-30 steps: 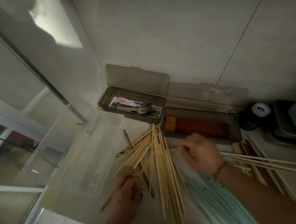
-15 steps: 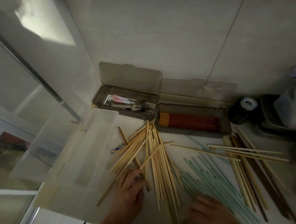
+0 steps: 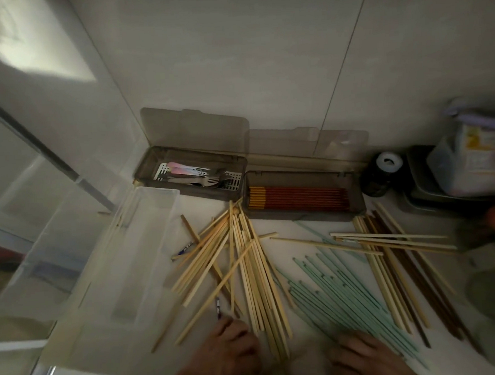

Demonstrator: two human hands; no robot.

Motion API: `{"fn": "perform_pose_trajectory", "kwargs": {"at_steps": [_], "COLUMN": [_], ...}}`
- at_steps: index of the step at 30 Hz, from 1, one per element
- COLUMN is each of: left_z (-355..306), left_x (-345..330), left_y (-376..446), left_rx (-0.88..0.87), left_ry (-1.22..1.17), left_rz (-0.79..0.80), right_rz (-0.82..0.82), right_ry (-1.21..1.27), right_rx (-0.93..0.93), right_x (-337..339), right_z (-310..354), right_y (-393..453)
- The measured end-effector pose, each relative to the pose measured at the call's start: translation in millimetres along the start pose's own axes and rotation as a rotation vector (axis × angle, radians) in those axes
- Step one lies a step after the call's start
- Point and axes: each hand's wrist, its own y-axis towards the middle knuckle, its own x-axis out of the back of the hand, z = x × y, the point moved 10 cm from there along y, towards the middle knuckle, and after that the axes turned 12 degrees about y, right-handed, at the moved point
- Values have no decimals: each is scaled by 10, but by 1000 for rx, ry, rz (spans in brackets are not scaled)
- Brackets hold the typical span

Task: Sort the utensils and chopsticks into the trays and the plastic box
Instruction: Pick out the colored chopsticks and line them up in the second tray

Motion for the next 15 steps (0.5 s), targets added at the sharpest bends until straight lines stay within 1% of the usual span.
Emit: {"fn": "perform_pose_trajectory", "kwargs": {"at_steps": [1, 2, 3, 4, 5, 7, 10, 13, 15], "left_z": [-2, -11, -5, 34, 92, 232, 368, 418, 405], "left_x": [42, 68, 92, 105, 109, 86, 34, 25, 39], "left_y": [11, 9, -1, -5, -10, -8, 0, 17, 55], "left_rx": [-7, -21, -21, 5, 51, 170, 318, 394, 406], "left_ry": [8, 6, -9, -34, -57, -95, -137, -168, -202], "left_rz": [-44, -69, -81, -86, -89, -84, -63, -68, -84], "right_rz": [-48, 12, -20, -6, -13, -85, -116, -102, -101], "right_ry": [-56, -25, -54, -9, 1, 31, 145, 237, 391], "right_rx": [30, 90, 163, 133, 87, -38, -192, -363, -488], "right_x": [-51, -115, -105, -41, -23, 117, 200, 204, 164], "right_z": [-35, 5, 34, -16, -69, -167, -288, -479, -624], "right_y": [-90, -110, -141, -160, -127, 21, 154, 231, 269]}}
